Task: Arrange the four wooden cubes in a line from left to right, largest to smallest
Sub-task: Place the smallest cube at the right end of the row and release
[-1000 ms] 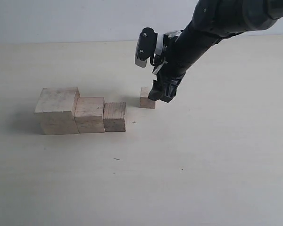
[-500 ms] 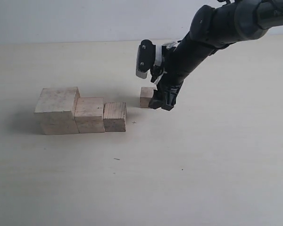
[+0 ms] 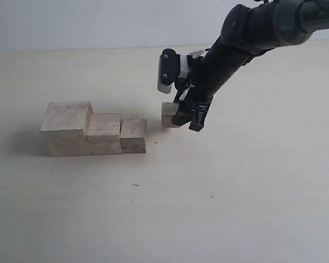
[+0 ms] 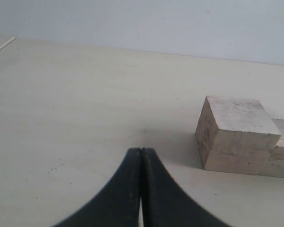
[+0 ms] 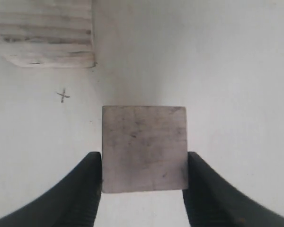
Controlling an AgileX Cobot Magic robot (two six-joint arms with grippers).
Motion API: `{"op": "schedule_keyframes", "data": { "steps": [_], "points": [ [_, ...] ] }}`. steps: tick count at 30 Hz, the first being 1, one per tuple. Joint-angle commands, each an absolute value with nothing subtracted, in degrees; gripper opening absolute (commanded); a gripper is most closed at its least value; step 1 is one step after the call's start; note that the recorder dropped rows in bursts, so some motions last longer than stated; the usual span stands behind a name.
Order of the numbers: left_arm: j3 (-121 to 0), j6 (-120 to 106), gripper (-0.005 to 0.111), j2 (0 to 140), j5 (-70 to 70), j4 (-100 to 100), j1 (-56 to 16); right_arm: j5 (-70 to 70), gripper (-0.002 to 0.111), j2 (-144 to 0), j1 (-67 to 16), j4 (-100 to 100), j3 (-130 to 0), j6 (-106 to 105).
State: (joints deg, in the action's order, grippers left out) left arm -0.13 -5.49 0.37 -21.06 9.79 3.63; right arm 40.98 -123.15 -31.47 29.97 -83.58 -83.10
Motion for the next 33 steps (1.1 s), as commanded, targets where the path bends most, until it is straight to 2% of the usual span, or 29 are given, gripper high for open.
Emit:
{"op": "schedule_keyframes", "data": {
  "steps": [1,9,30,33],
  "points": [
    [0.0,-5.5,0.0,0.0,-20.6,9.6,3.3,44.8,0.0,-122.7,-31.7,29.3,-83.3,-84.1],
    [0.0,-5.5,0.0,0.0,-20.6,9.6,3.3,44.7,0.0,-122.7,-37.3,29.3,-83.3,-83.4],
    [0.0,-5.5,0.0,0.0,-20.6,9.6,3.3,44.0,0.0,-124.2,-37.6,27.9,-83.3,-78.9],
    [0.0,-5.5,0.0,0.0,-20.6,9.6,3.3,43.7,0.005,-124.2,-37.6,28.0,-83.3,-78.9]
  ]
}}
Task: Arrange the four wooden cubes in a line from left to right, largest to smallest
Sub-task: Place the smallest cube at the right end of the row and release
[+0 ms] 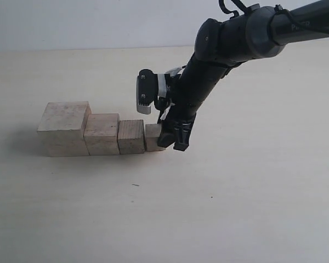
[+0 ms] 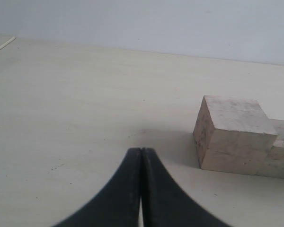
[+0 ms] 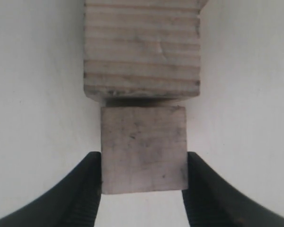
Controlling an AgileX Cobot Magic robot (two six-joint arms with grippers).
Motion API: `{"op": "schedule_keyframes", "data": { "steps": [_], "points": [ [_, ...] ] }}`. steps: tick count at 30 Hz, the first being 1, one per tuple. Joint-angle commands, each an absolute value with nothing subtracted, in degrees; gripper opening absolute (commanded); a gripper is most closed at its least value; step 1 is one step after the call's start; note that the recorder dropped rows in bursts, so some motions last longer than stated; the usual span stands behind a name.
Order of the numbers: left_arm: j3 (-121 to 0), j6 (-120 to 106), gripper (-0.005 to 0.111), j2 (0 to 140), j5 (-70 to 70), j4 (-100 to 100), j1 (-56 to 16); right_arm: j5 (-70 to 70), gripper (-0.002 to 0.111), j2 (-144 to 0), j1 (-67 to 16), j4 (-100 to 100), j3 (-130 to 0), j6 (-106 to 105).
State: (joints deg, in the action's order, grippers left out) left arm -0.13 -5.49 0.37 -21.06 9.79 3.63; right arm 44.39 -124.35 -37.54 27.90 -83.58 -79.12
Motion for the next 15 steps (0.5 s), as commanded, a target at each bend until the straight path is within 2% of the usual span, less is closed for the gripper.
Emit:
{"op": "schedule_keyframes", "data": {
  "steps": [1,9,12,15],
  "points": [
    [0.0,-5.5,0.0,0.0,-20.6,9.6,3.3,43.5,0.008,-124.2,-37.6,28.3,-83.3,-78.9],
    [0.0,-5.5,0.0,0.0,-20.6,9.6,3.3,43.4,0.053,-124.2,-37.6,30.0,-83.3,-78.9],
    [0.0,-5.5,0.0,0.0,-20.6,9.6,3.3,43.4,0.065,-124.2,-37.6,30.0,-83.3,-78.9],
    [0.0,-5.5,0.0,0.0,-20.6,9.6,3.3,43.2,0.07,-124.2,-37.6,30.0,-83.3,-78.9]
  ]
}}
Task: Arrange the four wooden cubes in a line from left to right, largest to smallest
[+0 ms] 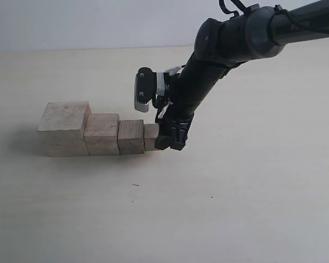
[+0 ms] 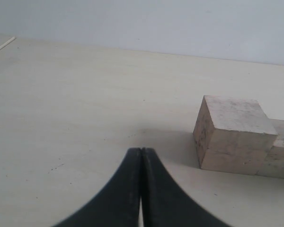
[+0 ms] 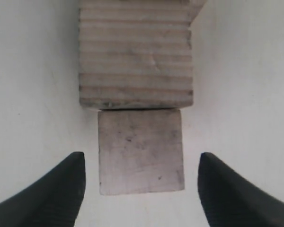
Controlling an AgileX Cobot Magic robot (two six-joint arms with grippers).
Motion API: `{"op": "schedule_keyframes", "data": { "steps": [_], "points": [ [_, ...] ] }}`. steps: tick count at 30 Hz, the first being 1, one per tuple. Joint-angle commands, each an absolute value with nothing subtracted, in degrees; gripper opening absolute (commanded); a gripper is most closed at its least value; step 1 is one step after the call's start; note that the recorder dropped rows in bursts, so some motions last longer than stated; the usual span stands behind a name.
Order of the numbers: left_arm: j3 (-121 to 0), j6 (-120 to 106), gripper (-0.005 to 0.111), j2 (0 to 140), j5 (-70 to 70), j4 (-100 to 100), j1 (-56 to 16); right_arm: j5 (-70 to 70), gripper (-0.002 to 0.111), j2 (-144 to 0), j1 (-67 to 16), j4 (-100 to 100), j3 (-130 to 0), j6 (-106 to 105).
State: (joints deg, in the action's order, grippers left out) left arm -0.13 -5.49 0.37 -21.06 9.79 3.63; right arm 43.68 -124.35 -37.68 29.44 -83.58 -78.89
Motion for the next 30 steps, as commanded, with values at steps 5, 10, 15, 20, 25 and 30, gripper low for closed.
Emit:
{"op": "schedule_keyframes", "data": {
  "steps": [5,10,15,20,25,30],
  "points": [
    [0.0,-5.5,0.0,0.0,-20.6,9.6,3.3,43.3,0.07,-122.9,-37.6,29.6,-83.3,-78.9],
    [0.0,-5.5,0.0,0.0,-20.6,9.6,3.3,43.3,0.07,-118.9,-37.5,23.6,-83.3,-74.7],
    [0.0,-5.5,0.0,0.0,-20.6,9.6,3.3,43.2,0.068,-116.3,-37.2,13.0,-83.3,-61.8],
    [0.0,-5.5,0.0,0.0,-20.6,9.6,3.3,43.4,0.05,-117.1,-37.2,10.8,-81.5,-55.2],
    [0.0,-5.5,0.0,0.0,-20.6,9.6,3.3,41.5,0.015,-118.1,-37.2,13.4,-78.2,-55.4],
    [0.0,-5.5,0.0,0.0,-20.6,9.6,3.3,39.0,0.0,-118.1,-37.3,15.3,-77.6,-55.4]
  ]
}}
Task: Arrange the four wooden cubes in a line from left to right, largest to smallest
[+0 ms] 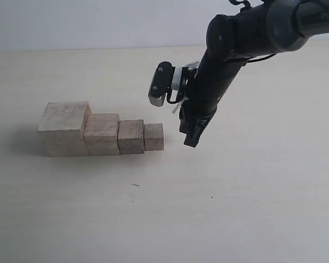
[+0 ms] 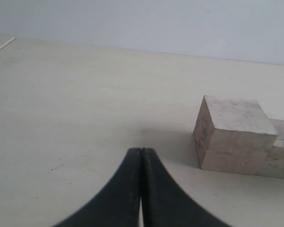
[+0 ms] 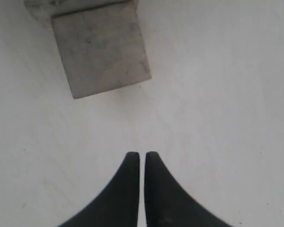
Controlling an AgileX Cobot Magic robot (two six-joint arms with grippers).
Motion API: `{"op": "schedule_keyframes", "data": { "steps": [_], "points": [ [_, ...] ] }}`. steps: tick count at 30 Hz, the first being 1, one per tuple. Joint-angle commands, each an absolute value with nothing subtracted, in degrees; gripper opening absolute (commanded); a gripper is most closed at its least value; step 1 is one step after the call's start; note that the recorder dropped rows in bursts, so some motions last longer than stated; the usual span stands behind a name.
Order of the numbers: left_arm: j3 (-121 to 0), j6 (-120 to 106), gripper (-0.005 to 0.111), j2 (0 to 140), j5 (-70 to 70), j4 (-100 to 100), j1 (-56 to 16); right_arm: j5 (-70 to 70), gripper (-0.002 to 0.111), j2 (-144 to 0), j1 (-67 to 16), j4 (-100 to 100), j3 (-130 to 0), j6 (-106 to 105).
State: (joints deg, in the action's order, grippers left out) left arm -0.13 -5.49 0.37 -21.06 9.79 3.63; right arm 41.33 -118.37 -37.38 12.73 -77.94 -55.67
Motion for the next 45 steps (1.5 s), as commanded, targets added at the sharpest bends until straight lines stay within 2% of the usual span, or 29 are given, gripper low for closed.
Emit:
{"op": "schedule_keyframes", "data": {
  "steps": [1,6,45],
  "points": [
    [0.0,-5.5,0.0,0.0,-20.6,9.6,3.3,38.7,0.0,-118.1,-37.3,16.5,-77.6,-55.4],
    [0.0,-5.5,0.0,0.0,-20.6,9.6,3.3,36.7,0.0,-118.1,-37.3,22.1,-77.6,-55.4],
    [0.0,-5.5,0.0,0.0,-20.6,9.6,3.3,36.7,0.0,-121.7,-37.3,27.5,-77.6,-55.7]
  ]
}}
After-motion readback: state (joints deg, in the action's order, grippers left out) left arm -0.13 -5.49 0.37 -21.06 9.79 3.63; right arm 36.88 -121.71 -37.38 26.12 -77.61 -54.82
